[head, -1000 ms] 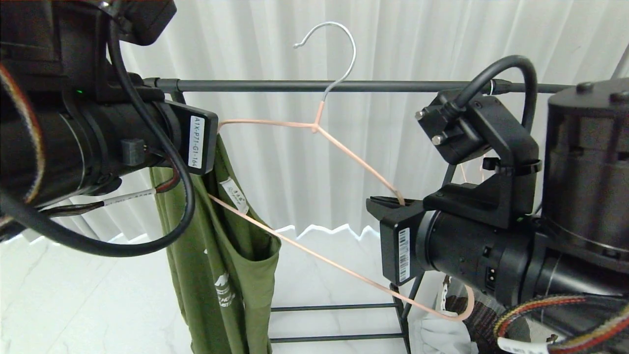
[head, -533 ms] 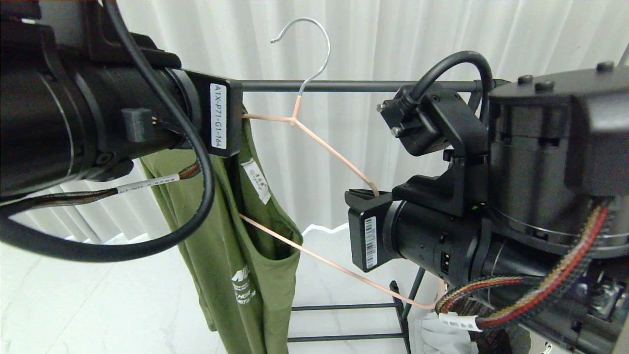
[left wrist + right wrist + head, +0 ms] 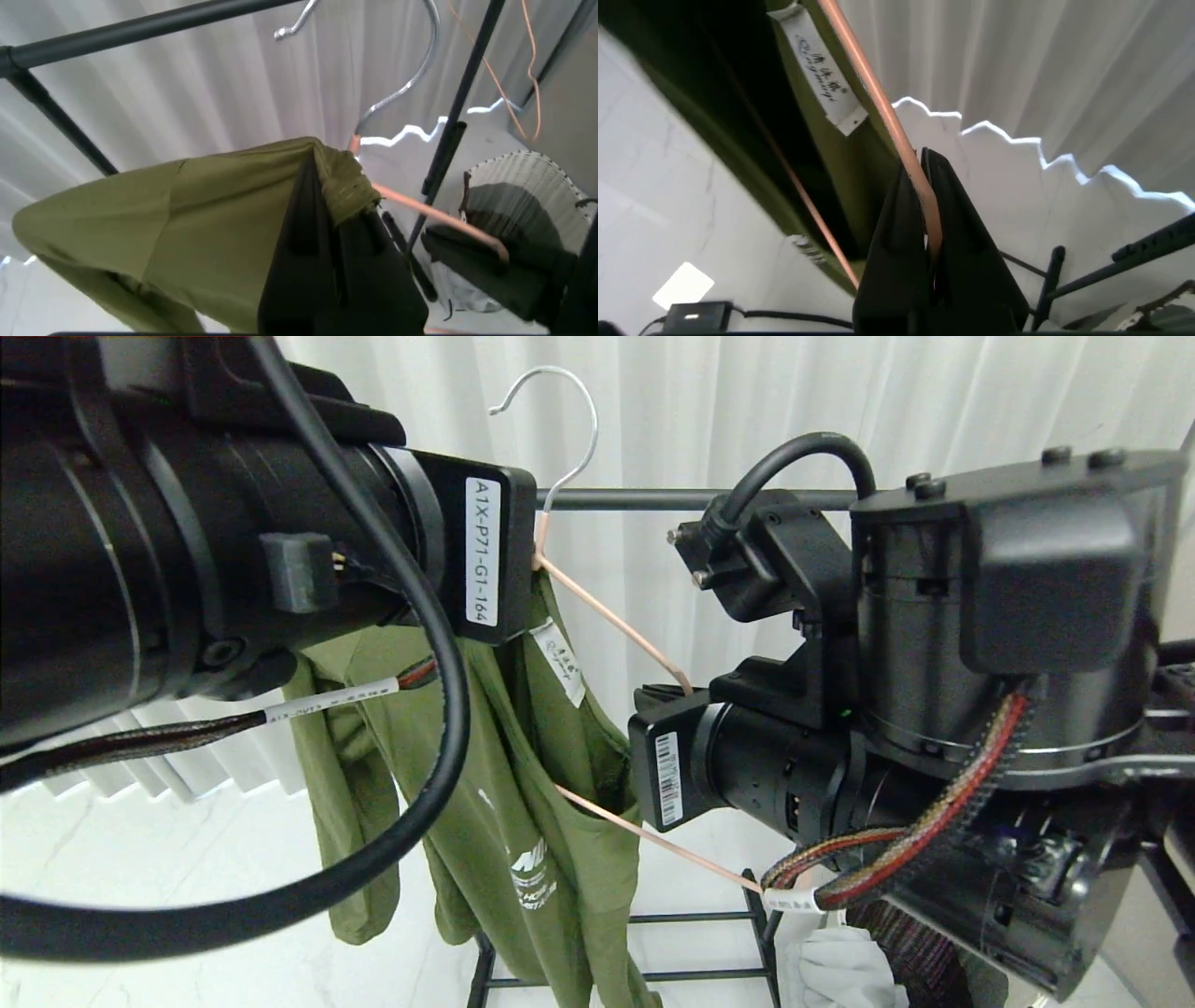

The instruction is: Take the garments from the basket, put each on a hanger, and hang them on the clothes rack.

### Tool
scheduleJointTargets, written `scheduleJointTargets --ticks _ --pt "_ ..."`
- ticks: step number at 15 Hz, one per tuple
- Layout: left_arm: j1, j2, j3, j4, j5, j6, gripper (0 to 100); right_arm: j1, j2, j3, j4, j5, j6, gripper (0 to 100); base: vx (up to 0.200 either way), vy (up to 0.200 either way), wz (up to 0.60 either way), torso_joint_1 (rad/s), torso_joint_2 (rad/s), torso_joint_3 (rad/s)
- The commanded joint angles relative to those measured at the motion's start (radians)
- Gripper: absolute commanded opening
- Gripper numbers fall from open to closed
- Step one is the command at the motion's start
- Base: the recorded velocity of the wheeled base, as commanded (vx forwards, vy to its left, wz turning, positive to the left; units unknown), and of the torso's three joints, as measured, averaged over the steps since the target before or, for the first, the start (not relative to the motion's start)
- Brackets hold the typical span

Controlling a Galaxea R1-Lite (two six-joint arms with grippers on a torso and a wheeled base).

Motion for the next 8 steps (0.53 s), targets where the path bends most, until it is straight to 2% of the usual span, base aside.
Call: scheduleJointTargets --ticks 1,3,5,8 --pt "-0.002 -0.009 0.009 0.001 0.001 0.003 0 -0.03 -0.017 0.003 -0.002 -0.002 -0.015 0 0.0 0.0 0.0 0.0 0.0 0.0" --pt "-0.002 -0.032 0.055 0.001 0.001 0.017 0 -0.05 -0.044 0.006 -0.008 -0.003 -0.05 0 0.0 0.0 0.0 0.0 0.0 0.0" --pt "-0.002 -0.058 0.126 -0.002 0.003 0.034 0 -0.05 -0.052 0.009 -0.065 -0.008 -0.073 0 0.0 0.0 0.0 0.0 0.0 0.0" --pt "-0.002 -0.077 0.159 -0.003 0.004 0.034 0 -0.05 -0.063 0.04 -0.155 -0.007 -0.141 0 0.0 0.0 0.0 0.0 0.0 0.0"
